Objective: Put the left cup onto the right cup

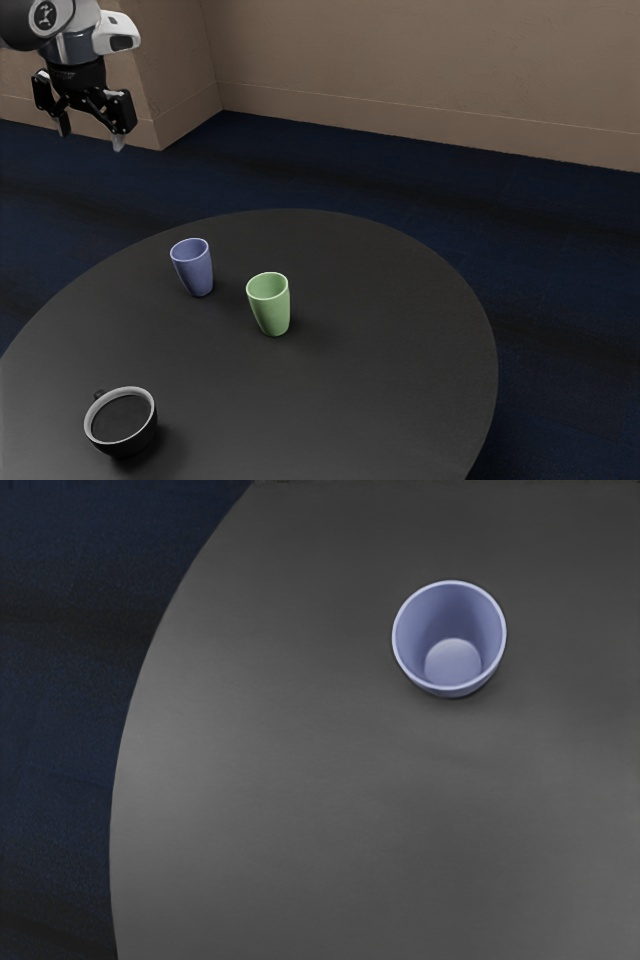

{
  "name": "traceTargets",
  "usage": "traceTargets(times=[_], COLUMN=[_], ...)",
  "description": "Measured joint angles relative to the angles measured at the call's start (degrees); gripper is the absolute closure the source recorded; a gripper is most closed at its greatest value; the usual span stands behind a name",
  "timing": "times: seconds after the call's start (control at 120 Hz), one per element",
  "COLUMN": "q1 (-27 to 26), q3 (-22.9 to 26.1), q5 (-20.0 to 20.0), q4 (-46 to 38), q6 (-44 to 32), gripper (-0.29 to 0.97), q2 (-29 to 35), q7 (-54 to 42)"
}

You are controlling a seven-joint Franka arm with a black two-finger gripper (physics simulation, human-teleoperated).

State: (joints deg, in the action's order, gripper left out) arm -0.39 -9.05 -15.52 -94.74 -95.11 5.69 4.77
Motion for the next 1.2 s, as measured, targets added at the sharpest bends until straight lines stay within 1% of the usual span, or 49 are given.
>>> traceTargets(times=[0.208, 0.333, 0.475, 0.625, 0.867, 1.008, 1.2], q1=[0.4, 2.6, 5.8, 8.2, 6.6, 7.4, 8.8], q3=[0.0, 0.0, 0.0, 0.1, 0.2, 0.1, 0.1], q5=[0.1, 3.5, 5.9, 8.6, 11.7, 13.4, 14.2], q4=[-1.3, -3.2, -5.1, -5.5, -5.3, -5.2, -3.8], q6=[-0.4, -0.5, -0.8, -2.9, -10.1, -14.0, -19.7], gripper=[0.0, 0.0, 0.0, 0.0, 0.0, 0.0, 0.0], q2=[0.1, -0.1, -4.5, -9.4, -17.1, -21.2, -26.9], q7=[0.1, 0.1, 0.1, 0.2, 0.0, -0.1, -1.0])
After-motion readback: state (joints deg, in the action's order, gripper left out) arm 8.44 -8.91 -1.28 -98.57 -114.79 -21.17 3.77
